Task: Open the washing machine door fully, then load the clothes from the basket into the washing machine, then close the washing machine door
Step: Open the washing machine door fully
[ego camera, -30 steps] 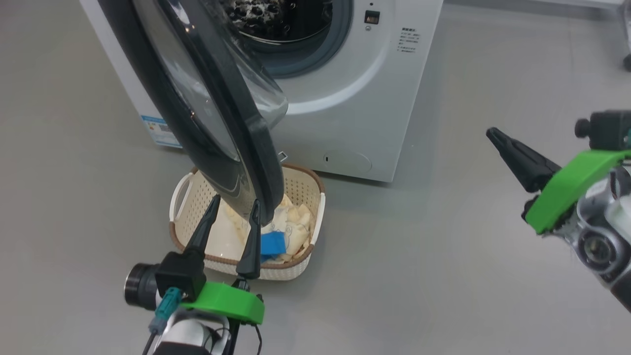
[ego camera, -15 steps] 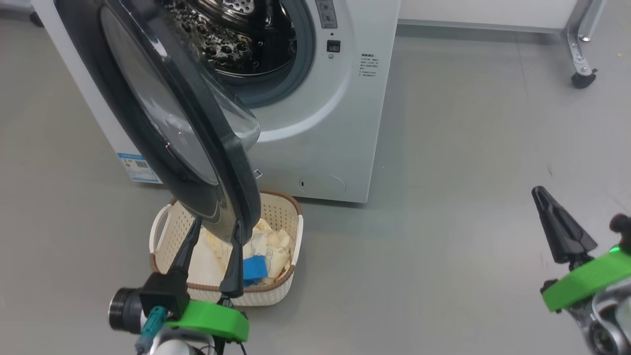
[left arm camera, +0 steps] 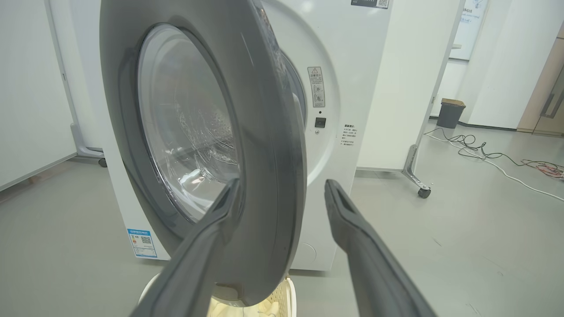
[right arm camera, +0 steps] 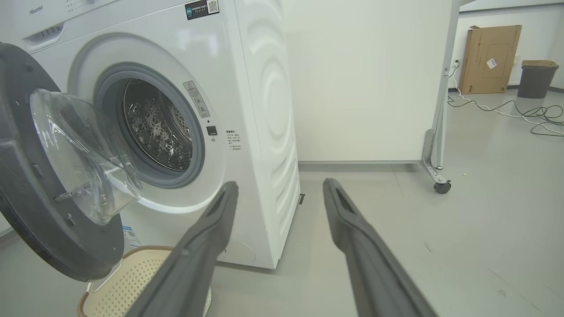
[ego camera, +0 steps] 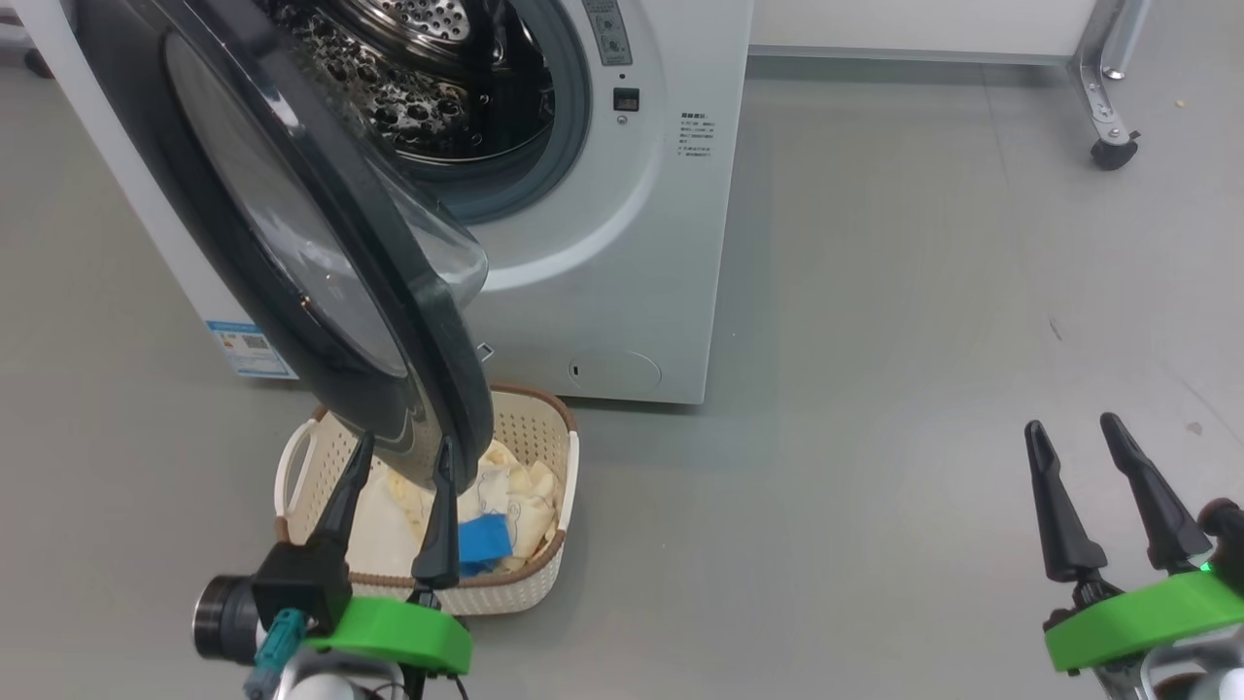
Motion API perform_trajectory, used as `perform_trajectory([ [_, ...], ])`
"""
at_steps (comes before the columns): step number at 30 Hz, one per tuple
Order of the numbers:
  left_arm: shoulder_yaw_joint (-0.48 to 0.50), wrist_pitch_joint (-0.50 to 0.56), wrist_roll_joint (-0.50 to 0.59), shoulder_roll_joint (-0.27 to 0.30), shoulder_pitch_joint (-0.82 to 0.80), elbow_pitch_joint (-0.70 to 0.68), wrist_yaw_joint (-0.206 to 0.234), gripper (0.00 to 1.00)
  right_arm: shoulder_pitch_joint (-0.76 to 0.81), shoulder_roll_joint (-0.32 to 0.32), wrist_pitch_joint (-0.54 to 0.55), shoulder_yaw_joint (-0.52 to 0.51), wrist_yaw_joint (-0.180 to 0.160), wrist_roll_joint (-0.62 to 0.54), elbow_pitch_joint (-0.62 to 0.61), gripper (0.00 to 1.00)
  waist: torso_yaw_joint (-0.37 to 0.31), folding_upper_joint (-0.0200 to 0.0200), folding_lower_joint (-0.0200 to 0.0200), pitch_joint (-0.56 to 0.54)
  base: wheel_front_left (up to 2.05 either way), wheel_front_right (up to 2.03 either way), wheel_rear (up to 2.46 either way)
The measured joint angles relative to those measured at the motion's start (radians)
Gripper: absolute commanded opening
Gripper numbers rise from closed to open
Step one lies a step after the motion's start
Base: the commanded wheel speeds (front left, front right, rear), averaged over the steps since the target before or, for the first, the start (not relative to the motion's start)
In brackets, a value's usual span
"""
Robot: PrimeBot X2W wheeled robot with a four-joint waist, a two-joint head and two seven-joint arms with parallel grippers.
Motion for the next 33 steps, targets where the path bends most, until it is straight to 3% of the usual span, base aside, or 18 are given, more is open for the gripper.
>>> perform_trajectory([
  [33, 0.008, 0.000, 0.010, -0.001, 0.002, 0.011, -0.016, 1.00, 0.003, 0.025, 0.027, -0.016, 0.000, -0.031, -0.015, 1.00, -0.004, 0.0000, 0.0000, -0.001, 0.00, 0.00, 0.00],
])
